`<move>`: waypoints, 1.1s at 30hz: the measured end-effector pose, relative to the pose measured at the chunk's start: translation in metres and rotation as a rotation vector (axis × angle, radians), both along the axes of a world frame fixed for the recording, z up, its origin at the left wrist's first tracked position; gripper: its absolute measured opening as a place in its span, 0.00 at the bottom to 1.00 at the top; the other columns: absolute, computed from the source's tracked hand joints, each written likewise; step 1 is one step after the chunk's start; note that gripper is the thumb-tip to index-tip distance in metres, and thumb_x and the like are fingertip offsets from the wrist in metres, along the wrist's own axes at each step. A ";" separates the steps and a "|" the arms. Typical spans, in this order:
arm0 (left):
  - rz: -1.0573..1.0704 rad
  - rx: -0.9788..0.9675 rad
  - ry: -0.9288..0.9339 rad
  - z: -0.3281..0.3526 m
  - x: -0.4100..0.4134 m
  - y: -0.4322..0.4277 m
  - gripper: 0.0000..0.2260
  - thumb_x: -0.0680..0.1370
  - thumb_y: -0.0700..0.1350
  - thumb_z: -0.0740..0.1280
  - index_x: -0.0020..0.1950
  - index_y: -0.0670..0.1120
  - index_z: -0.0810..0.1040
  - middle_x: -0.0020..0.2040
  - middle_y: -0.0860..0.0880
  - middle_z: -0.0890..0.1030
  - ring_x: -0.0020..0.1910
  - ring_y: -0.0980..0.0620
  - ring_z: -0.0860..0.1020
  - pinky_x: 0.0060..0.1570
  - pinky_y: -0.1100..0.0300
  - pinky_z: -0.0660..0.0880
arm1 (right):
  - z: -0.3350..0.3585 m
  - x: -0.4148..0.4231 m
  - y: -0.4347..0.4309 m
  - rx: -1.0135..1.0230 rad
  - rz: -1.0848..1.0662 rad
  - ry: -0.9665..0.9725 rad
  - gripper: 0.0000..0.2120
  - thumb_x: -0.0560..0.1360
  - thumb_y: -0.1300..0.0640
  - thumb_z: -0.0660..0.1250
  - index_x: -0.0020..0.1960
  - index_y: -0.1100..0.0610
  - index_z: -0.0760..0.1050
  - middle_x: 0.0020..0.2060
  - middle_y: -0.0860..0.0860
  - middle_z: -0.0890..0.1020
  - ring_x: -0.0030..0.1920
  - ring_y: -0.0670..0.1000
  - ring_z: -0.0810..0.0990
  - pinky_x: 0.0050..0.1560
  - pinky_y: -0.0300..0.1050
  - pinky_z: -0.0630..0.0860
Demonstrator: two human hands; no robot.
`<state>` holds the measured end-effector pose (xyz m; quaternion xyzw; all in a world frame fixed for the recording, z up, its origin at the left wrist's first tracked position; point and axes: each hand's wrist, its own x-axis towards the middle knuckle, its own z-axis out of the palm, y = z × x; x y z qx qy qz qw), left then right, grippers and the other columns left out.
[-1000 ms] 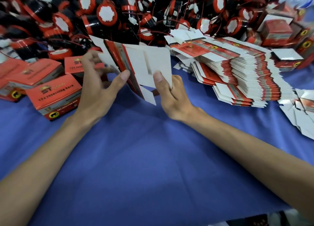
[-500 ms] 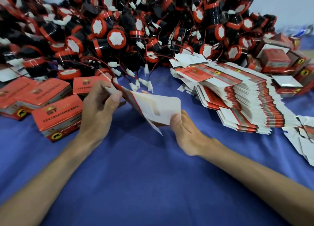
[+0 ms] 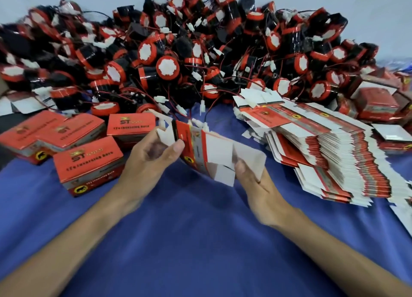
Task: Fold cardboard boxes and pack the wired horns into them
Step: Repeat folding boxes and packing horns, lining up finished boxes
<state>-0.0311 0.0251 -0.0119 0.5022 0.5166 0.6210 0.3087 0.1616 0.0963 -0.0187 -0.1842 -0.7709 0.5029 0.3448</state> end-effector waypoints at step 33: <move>-0.103 -0.245 -0.467 0.016 0.000 -0.005 0.45 0.45 0.66 0.81 0.55 0.45 0.79 0.47 0.46 0.86 0.43 0.52 0.85 0.39 0.62 0.81 | -0.004 -0.002 0.010 0.271 -0.121 0.175 0.24 0.69 0.78 0.68 0.63 0.64 0.74 0.61 0.58 0.79 0.64 0.53 0.77 0.62 0.49 0.75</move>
